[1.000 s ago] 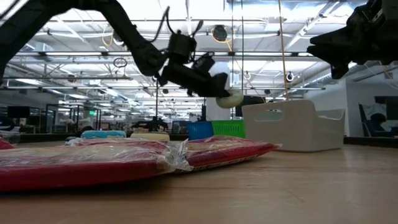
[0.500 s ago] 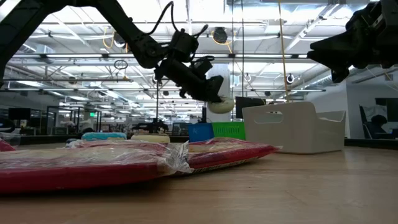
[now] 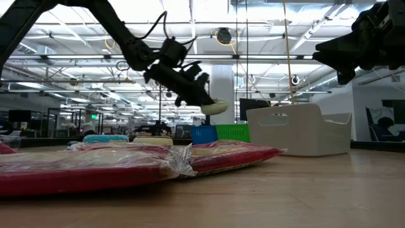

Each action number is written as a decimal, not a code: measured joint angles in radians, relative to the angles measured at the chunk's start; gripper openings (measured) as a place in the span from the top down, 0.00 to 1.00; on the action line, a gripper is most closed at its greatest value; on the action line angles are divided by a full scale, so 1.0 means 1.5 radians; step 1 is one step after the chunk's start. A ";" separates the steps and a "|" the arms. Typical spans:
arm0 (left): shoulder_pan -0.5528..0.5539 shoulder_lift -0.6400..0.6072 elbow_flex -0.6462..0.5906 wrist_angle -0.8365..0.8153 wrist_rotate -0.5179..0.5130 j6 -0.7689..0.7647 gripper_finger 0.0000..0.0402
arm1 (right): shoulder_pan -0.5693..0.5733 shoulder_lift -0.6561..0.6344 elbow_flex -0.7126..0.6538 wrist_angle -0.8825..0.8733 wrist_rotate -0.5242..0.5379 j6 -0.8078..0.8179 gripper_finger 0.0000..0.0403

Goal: Pick & Place Food Item
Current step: Put the light blue donut into the blue bin

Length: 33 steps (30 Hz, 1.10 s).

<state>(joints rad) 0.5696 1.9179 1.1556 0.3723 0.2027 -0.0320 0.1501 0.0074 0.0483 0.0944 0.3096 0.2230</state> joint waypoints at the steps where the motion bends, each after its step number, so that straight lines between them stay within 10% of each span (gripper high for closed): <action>1: 0.003 -0.006 -0.020 0.031 0.015 0.000 0.81 | 0.000 0.001 0.000 0.000 0.000 -0.002 0.73; 8: -0.008 -0.013 -0.149 0.288 0.050 -0.011 0.81 | 0.000 0.006 0.000 0.000 0.001 -0.005 0.73; 20: -0.058 -0.012 -0.154 0.294 -0.085 0.046 0.81 | 0.000 0.006 0.000 0.000 0.002 -0.017 0.73; 33: -0.120 -0.060 -0.144 0.225 -0.061 0.144 0.81 | -0.010 0.129 0.031 0.104 0.142 0.068 0.73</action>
<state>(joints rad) 0.3900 1.8276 0.9398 0.7096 0.1106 0.1839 0.1355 0.2003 0.0953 0.2500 0.5232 0.3254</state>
